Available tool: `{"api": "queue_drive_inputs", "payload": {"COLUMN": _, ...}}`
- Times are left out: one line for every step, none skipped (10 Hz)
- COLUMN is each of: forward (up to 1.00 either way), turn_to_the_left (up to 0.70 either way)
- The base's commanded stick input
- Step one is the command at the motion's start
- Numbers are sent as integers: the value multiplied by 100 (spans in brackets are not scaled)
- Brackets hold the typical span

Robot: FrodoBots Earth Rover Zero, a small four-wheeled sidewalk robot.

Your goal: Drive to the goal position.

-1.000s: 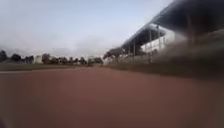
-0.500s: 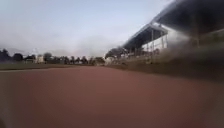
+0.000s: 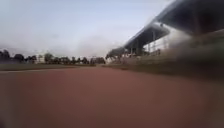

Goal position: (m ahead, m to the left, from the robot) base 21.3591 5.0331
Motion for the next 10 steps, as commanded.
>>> {"api": "queue_drive_inputs", "payload": {"forward": 70, "turn_to_the_left": 2}}
{"api": "queue_drive_inputs", "payload": {"forward": 70, "turn_to_the_left": 2}}
{"api": "queue_drive_inputs", "payload": {"forward": 70, "turn_to_the_left": 2}}
{"api": "queue_drive_inputs", "payload": {"forward": 70, "turn_to_the_left": 2}}
{"api": "queue_drive_inputs", "payload": {"forward": 70, "turn_to_the_left": 2}}
{"api": "queue_drive_inputs", "payload": {"forward": 70, "turn_to_the_left": 2}}
{"api": "queue_drive_inputs", "payload": {"forward": 70, "turn_to_the_left": 2}}
{"api": "queue_drive_inputs", "payload": {"forward": 70, "turn_to_the_left": 2}}
{"api": "queue_drive_inputs", "payload": {"forward": 70, "turn_to_the_left": 2}}
{"api": "queue_drive_inputs", "payload": {"forward": 70, "turn_to_the_left": 0}}
